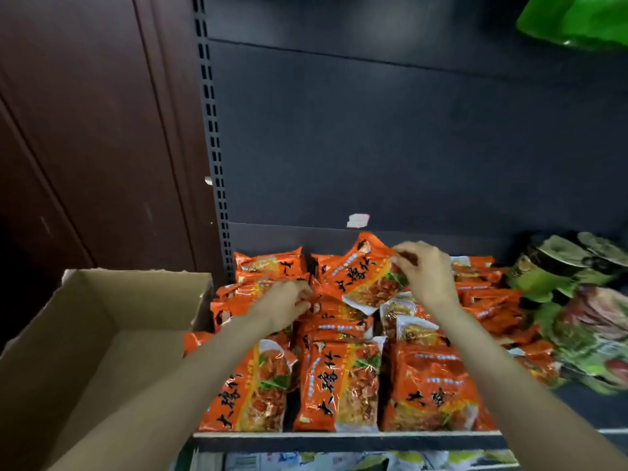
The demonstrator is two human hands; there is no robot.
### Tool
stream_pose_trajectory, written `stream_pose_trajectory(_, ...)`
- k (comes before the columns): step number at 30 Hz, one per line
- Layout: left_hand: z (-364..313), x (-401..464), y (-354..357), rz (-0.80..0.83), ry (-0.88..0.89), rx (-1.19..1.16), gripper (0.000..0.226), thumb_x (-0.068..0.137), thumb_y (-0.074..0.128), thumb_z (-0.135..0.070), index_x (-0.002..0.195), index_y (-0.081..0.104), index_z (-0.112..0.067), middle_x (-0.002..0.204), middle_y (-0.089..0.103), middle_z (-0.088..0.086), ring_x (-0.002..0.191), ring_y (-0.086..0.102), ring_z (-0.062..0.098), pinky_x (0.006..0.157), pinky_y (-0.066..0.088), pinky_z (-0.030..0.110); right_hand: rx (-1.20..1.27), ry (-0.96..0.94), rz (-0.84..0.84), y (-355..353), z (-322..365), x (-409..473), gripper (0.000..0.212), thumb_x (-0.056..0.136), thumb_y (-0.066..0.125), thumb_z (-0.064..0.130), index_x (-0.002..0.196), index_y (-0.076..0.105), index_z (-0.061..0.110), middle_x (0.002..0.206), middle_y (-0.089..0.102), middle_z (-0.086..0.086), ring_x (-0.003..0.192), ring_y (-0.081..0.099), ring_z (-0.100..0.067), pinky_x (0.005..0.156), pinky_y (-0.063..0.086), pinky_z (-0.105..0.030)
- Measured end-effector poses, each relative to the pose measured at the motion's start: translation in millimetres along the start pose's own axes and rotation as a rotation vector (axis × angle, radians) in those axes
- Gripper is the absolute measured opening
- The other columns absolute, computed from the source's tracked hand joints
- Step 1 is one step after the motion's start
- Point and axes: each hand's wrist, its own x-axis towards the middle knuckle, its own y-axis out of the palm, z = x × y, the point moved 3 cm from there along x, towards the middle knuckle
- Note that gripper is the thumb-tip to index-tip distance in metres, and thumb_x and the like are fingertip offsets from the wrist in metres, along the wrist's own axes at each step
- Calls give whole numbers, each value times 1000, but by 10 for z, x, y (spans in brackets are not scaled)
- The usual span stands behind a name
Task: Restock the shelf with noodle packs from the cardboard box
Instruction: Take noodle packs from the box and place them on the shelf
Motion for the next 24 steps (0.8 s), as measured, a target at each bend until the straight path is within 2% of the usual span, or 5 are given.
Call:
stream_pose_trajectory(3, 18, 46, 124, 85, 20, 225, 25, 94, 53, -22, 116, 63, -20, 129, 57, 2, 124, 47, 23, 103, 37, 36, -28, -17, 36, 47, -78, 45, 20, 88, 64, 14, 106, 70, 11, 102, 67, -8, 93, 64, -25, 81, 48, -31)
stream_pose_trajectory(6, -11, 76, 193, 155, 67, 445, 33, 96, 47, -30, 128, 55, -28, 132, 53, -3, 127, 39, 20, 103, 26, 39, -32, -37, 79, 106, -89, 73, 20, 88, 63, 15, 107, 70, 14, 101, 66, -6, 92, 63, -22, 75, 46, -27)
stream_pose_trajectory(10, 31, 102, 286, 277, 61, 582, 41, 98, 42, -33, 139, 43, -29, 134, 51, 1, 128, 35, 21, 105, 22, 43, -24, -38, 105, 143, -64, 100, 21, 89, 62, 15, 109, 69, 15, 101, 65, -5, 90, 62, -20, 71, 43, -24)
stream_pose_trajectory(13, 58, 97, 337, 325, 46, 560, 39, 99, 41, -30, 138, 44, -29, 135, 51, -2, 126, 36, 20, 105, 21, 42, -19, -38, 121, 167, -60, 119, 21, 89, 62, 16, 109, 69, 16, 102, 65, -4, 91, 62, -20, 71, 42, -23)
stream_pose_trajectory(24, 30, 15, 267, 164, 90, 370, 25, 90, 61, -23, 113, 65, -29, 118, 62, -12, 114, 47, 13, 99, 25, 32, -28, -105, 191, 257, -12, 115, 21, 89, 62, 15, 108, 70, 19, 101, 65, -1, 93, 61, -18, 79, 52, -33)
